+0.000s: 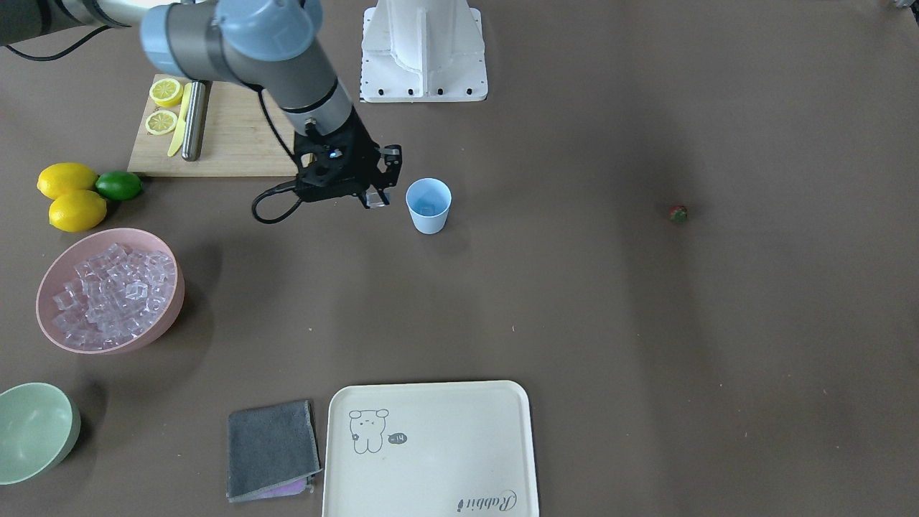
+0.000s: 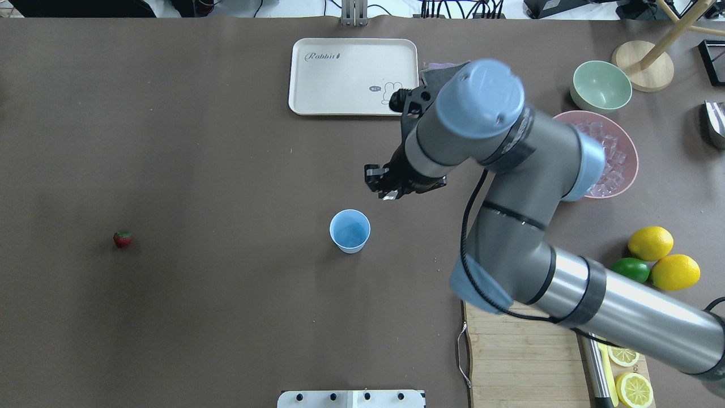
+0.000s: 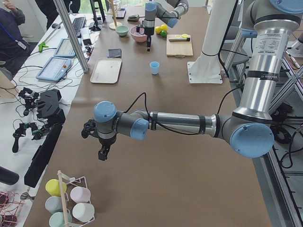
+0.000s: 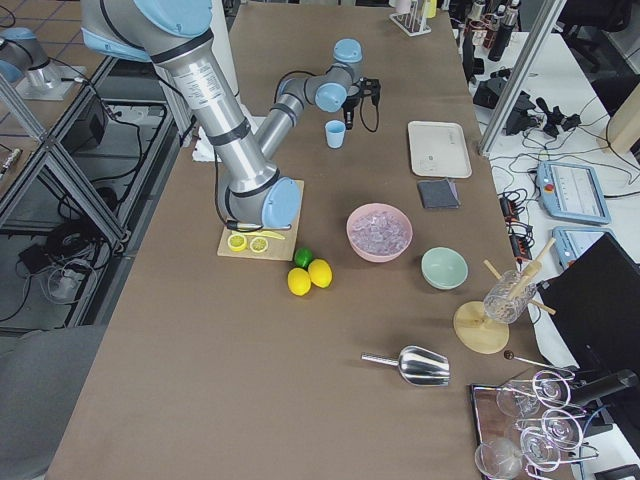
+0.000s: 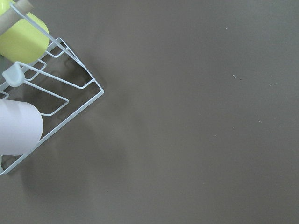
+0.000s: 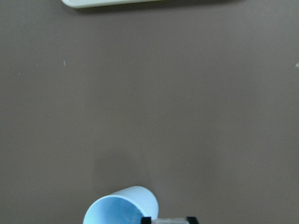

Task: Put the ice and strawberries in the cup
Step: 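Carry the ice cube with the right gripper over the blue cup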

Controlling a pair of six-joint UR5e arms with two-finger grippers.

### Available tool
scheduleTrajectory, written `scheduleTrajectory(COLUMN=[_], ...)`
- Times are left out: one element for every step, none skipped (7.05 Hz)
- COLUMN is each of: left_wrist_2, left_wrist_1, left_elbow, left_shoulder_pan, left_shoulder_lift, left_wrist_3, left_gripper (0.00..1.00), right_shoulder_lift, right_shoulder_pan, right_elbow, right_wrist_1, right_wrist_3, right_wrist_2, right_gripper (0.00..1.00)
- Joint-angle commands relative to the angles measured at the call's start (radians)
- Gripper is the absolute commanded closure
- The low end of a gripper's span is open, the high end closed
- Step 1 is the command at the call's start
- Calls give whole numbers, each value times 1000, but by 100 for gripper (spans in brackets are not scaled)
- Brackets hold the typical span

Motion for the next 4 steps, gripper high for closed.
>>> scheduleTrajectory(left_wrist_2=[0,2,0,2], left_wrist_1=[-27,-30,-32,-32], left_elbow=[29,33,32,33], left_shoulder_pan=[2,2,2,2], left_shoulder_lift=[-7,-8,-7,-7], left_wrist_3=[0,0,0,0], left_gripper=[2,2,2,2], right_shoulder_lift=[18,15,18,22], right_shoulder_pan=[-115,-118,-126,-126], right_elbow=[-17,-17,-17,-14], right_wrist_1=[11,13,13,22], right_wrist_3=[76,77,77,77], right_wrist_2=[-130,-135,-142,-145], right_gripper=[100,100,100,73])
